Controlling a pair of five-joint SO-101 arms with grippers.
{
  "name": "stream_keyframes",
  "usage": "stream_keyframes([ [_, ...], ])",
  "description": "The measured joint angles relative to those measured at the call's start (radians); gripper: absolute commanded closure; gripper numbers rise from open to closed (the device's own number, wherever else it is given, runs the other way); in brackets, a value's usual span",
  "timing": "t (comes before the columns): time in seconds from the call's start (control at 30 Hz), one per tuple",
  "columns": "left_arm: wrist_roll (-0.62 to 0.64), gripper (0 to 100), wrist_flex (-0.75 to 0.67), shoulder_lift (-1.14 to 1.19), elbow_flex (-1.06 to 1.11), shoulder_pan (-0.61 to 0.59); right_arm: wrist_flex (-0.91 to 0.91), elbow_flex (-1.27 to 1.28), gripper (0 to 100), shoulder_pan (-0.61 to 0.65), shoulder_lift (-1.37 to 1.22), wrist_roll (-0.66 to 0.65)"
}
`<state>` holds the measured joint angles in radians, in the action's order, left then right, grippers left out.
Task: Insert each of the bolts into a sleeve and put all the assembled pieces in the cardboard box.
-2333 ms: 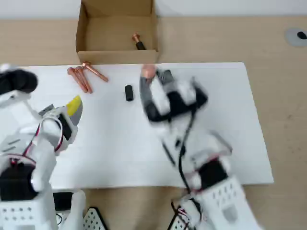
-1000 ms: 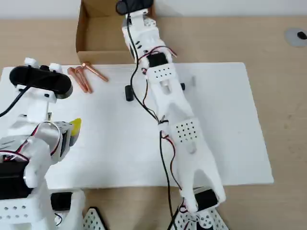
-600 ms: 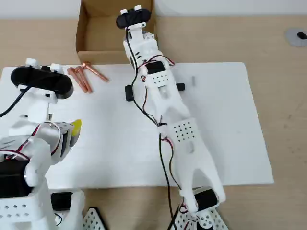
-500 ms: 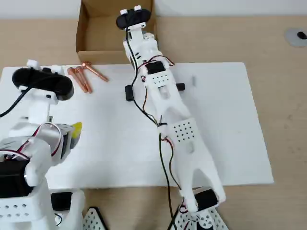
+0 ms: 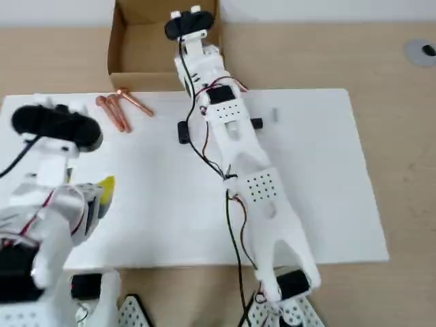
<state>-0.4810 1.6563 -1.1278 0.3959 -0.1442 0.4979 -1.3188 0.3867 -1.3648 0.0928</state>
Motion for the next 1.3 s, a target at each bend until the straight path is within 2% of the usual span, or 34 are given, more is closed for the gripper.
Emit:
stream_keyframes([
  [0.3, 0.009, 77, 0.04, -0.018, -0.002, -0.064, 0.094, -0.112, 75.4, 0.0, 0.0, 0.002],
  [0.47, 0.025, 77, 0.043, -0.018, -0.002, -0.064, 0.239, -0.27, 75.4, 0.0, 0.002, 0.002],
  [0.6, 0.123, 76, 0.043, -0.018, -0.002, -0.064, 0.374, -0.285, 75.4, 0.0, 0.069, 0.017],
  [0.73, 0.288, 76, 0.025, 0.043, 0.002, -0.064, 0.58, -0.287, 75.4, 0.0, 0.244, 0.104],
  [0.9, 0.445, 77, -0.046, 0.285, -0.035, -0.064, 0.908, -0.287, 75.4, 0.0, 0.459, 0.146],
  [1.07, 0.555, 77, -0.018, 0.707, -0.273, -0.064, 1.223, -0.304, 75.4, 0.0, 0.612, 0.147],
  [1.3, 0.68, 77, 0.055, 1.241, -0.783, -0.074, 1.277, -0.157, 75.5, -0.009, 0.781, 0.147],
])
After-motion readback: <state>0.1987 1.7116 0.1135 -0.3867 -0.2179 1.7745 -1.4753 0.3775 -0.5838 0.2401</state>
